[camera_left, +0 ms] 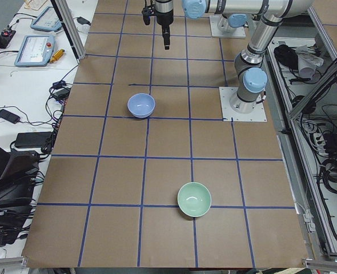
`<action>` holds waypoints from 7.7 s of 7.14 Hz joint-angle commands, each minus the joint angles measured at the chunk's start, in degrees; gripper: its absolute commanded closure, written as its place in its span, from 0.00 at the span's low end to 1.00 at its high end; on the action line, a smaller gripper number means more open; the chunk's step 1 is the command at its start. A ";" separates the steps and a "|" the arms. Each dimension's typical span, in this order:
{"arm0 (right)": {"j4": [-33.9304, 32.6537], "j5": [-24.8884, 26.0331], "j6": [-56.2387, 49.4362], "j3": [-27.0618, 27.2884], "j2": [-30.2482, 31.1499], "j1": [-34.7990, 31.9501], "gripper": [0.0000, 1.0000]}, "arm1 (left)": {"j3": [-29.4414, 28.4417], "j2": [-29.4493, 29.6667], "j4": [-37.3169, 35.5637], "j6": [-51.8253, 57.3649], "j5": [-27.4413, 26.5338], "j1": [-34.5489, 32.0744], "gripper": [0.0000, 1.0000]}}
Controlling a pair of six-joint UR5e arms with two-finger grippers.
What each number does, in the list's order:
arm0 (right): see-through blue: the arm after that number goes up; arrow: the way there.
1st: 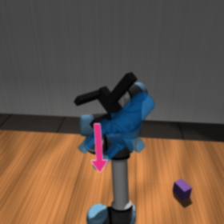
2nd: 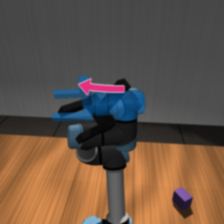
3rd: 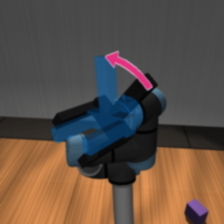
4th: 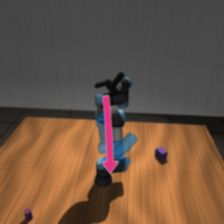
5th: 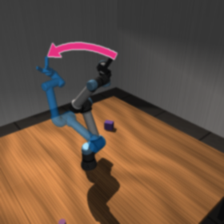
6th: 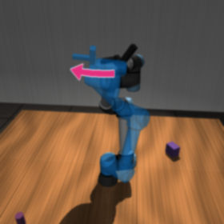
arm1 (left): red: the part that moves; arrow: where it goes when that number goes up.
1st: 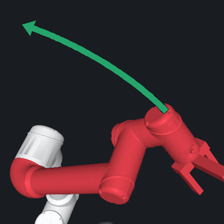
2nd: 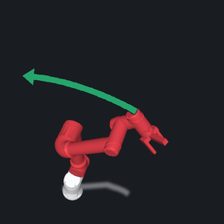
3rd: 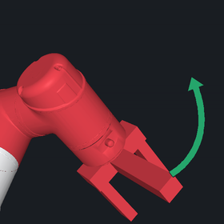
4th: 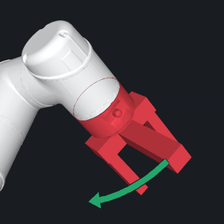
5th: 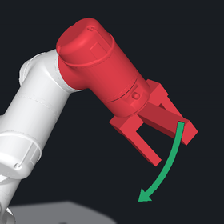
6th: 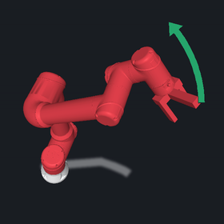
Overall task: Stack green bowl on blue bowl
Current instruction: 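Raise the left gripper away from the pale blue bowl and withdraw it, then move the left arm back toward the robot, out of view, then grasp the mint-green bowl rim with the left gripper near the robot, then carry the mint-green bowl with the left gripper above the pale blue bowl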
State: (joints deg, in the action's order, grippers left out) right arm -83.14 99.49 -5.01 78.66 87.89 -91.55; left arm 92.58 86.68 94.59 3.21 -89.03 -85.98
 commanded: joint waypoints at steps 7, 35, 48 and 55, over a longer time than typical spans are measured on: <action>0.00 0.00 0.00 0.00 0.00 -0.03 0.00 | 0.32 4.27 -2.22 61.04 0.00 34.26 0.00; 0.00 0.00 0.00 0.00 0.00 -0.03 0.00 | 7.70 30.30 -42.21 144.62 -4.40 69.36 1.00; 0.00 0.00 0.00 0.00 0.00 -0.03 0.00 | 7.97 25.13 -37.66 142.43 -5.89 66.48 1.00; 0.00 0.00 0.00 0.00 0.00 -0.03 0.00 | 7.79 13.35 -31.57 118.56 2.37 41.28 1.00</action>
State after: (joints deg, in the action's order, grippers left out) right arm -83.15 99.49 -5.01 78.66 87.89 -91.58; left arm 100.33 101.55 62.98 127.29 -88.10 -39.46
